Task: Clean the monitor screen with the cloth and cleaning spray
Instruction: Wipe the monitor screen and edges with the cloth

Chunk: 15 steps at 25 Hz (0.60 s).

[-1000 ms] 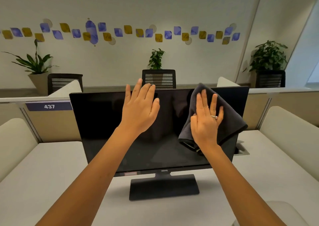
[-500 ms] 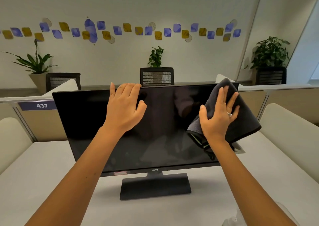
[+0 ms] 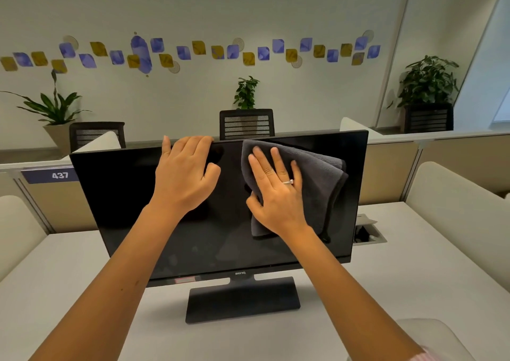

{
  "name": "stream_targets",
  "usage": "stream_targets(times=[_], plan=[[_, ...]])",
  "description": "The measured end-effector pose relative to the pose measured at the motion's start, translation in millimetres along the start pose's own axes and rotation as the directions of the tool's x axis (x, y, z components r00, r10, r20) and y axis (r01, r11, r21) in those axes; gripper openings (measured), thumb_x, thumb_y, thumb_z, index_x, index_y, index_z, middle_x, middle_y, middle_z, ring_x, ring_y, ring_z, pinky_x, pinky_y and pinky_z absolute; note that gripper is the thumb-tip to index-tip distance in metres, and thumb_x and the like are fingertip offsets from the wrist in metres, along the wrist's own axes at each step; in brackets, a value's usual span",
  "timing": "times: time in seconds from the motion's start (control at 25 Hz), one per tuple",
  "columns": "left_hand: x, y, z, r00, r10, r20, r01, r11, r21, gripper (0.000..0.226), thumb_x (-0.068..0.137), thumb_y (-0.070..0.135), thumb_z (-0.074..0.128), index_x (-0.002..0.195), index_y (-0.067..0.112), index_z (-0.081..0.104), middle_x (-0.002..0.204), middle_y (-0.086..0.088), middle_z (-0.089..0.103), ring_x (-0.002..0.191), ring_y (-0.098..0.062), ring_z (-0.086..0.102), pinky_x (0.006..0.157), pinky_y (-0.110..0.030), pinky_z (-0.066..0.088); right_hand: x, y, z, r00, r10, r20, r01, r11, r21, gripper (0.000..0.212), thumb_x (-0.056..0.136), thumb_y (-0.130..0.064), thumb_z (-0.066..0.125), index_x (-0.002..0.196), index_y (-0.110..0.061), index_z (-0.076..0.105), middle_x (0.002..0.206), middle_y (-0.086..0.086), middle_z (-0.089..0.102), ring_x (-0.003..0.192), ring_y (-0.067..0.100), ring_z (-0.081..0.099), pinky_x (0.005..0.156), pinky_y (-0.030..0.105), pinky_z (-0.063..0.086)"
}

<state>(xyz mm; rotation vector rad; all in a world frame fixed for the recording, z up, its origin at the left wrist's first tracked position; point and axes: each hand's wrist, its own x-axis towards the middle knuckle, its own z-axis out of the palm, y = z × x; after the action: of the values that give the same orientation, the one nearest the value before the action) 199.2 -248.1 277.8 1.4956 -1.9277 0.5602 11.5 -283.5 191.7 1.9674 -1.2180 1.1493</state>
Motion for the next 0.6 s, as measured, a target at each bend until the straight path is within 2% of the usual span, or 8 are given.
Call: stream_targets(times=[0.16,0.36,0.44,0.6], plan=[[-1.0,-0.6,-2.1,1.000,0.007,0.013,-0.007,1.000,-0.015,0.053,0.079,0.030,0.031,0.127,0.013,0.044,0.126,-0.005,0.055,0.122,-0.024,0.044,0.115,-0.054,0.009,-5.1,36.4,-15.5,0.965,0.257,-0.055,-0.260,0.964,-0.058,0.074,0.082,-0.036,0.048,0.148,-0.022,0.019,0.156,-0.001,0.019,0.145,0.023,0.005,0.115,0.050,0.003],[-1.3,-2.1,-5.4,0.999,0.030,0.032,-0.030,0.999,-0.016,0.056,0.077,0.031,0.027,0.128,0.013,0.043,0.129,-0.005,0.053,0.128,-0.024,0.040,0.114,-0.054,0.009,-3.6,83.8,-35.9,0.819,0.560,-0.122,-0.566,0.825,-0.011,0.076,0.085,-0.035,0.044,0.149,-0.022,0.005,0.157,0.002,0.013,0.145,0.027,0.003,0.114,0.056,0.010],[-1.2,-3.5,-6.2,0.998,0.039,0.041,-0.039,0.999,-0.012,0.056,0.077,0.032,0.026,0.128,0.014,0.042,0.131,-0.006,0.052,0.130,-0.024,0.038,0.114,-0.054,0.010,-0.7,89.9,-39.6,0.789,0.602,-0.127,-0.604,0.797,0.025,0.074,0.086,-0.033,0.045,0.149,-0.019,0.008,0.158,0.003,0.013,0.145,0.028,0.005,0.115,0.055,0.010],[0.3,-4.3,-6.6,0.997,0.048,0.057,-0.048,0.999,-0.011,0.056,0.077,0.032,0.027,0.128,0.014,0.042,0.133,-0.006,0.051,0.132,-0.024,0.036,0.114,-0.056,0.012,-0.5,87.2,-39.6,0.776,0.621,-0.115,-0.617,0.784,0.068,0.071,0.086,-0.032,0.044,0.148,-0.016,0.014,0.157,0.006,0.016,0.145,0.028,0.010,0.115,0.050,0.011]])
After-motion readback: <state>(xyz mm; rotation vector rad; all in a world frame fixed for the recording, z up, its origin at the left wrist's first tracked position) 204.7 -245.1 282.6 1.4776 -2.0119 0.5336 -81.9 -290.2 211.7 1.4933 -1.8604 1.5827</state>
